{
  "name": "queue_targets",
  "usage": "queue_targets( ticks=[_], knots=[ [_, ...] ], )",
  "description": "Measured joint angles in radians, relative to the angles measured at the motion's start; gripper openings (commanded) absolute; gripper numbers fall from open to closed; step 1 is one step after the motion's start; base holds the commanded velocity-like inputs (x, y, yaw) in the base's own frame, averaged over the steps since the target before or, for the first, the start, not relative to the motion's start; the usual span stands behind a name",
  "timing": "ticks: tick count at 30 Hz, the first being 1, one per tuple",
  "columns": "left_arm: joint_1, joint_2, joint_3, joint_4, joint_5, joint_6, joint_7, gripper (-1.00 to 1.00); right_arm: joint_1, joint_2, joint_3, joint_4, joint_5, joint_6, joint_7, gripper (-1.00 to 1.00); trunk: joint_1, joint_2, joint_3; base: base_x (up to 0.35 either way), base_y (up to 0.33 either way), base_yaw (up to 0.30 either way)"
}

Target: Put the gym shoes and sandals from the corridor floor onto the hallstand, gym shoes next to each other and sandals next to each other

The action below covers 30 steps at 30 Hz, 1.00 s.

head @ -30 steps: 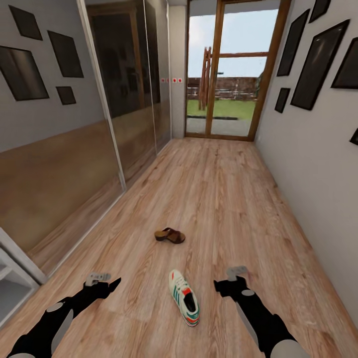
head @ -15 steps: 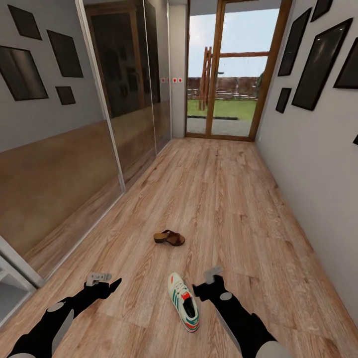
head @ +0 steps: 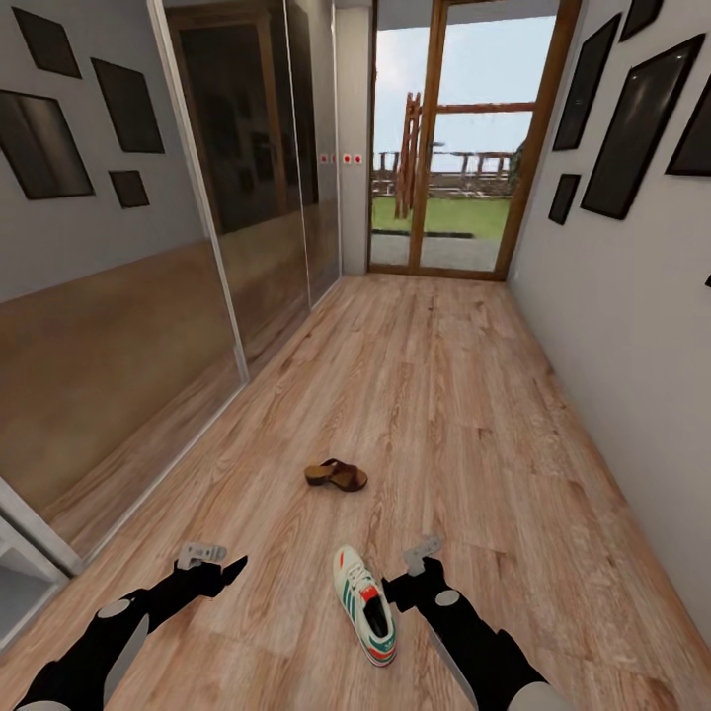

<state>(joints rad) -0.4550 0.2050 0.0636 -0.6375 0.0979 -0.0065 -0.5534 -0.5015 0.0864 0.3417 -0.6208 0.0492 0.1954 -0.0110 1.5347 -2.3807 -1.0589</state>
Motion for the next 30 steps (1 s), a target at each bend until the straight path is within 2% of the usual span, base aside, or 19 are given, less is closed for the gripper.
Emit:
queue_targets(
  ticks=[8, 14, 17, 20, 22, 24, 26, 30],
  knots=[
    [0.000, -0.002, -0.005, -0.013, -0.001, 0.000, -0.004, 1.00, 0.000, -0.003, -0.004, 0.042, -0.001, -0.002, 0.000, 1.00, 0.000, 0.000, -0.010, 0.266, 0.000, 0.000],
    [0.000, -0.001, -0.007, -0.064, -0.004, 0.002, -0.007, 1.00, 0.000, -0.003, -0.004, 0.045, -0.001, -0.003, 0.001, 1.00, 0.000, 0.000, -0.014, 0.071, 0.000, 0.000],
    [0.000, -0.002, -0.021, -0.098, -0.013, 0.014, -0.016, 1.00, 0.000, -0.003, -0.004, 0.046, -0.001, -0.003, 0.001, 1.00, 0.000, 0.000, -0.014, 0.011, 0.000, 0.000],
    [0.000, -0.004, -0.039, -0.150, -0.022, 0.060, -0.023, 1.00, 0.000, -0.003, -0.003, 0.046, -0.001, -0.003, 0.001, 1.00, 0.000, 0.000, -0.014, 0.004, 0.000, 0.000],
    [0.000, -0.005, -0.043, -0.175, -0.023, 0.085, -0.025, 1.00, 0.000, -0.002, -0.003, 0.047, -0.001, -0.003, 0.000, 1.00, 0.008, -0.014, -0.021, 0.002, 0.000, 0.016],
    [0.000, -0.005, -0.047, -0.256, -0.023, 0.151, -0.028, 1.00, 0.000, -0.003, -0.004, 0.047, -0.001, -0.002, 0.000, 1.00, 0.016, -0.028, -0.028, 0.001, 0.000, 0.089],
    [0.000, -0.005, -0.048, -0.282, -0.023, 0.171, -0.029, 1.00, 0.000, -0.003, -0.007, 0.047, -0.001, -0.003, 0.000, 1.00, 0.023, -0.042, -0.036, 0.000, 0.000, 0.110],
    [0.000, -0.006, -0.048, -0.347, -0.023, 0.219, -0.029, 1.00, 0.000, -0.003, -0.032, 0.047, -0.001, -0.001, 0.002, 1.00, 0.039, -0.070, -0.053, 0.000, 0.000, 0.130]
  ],
)
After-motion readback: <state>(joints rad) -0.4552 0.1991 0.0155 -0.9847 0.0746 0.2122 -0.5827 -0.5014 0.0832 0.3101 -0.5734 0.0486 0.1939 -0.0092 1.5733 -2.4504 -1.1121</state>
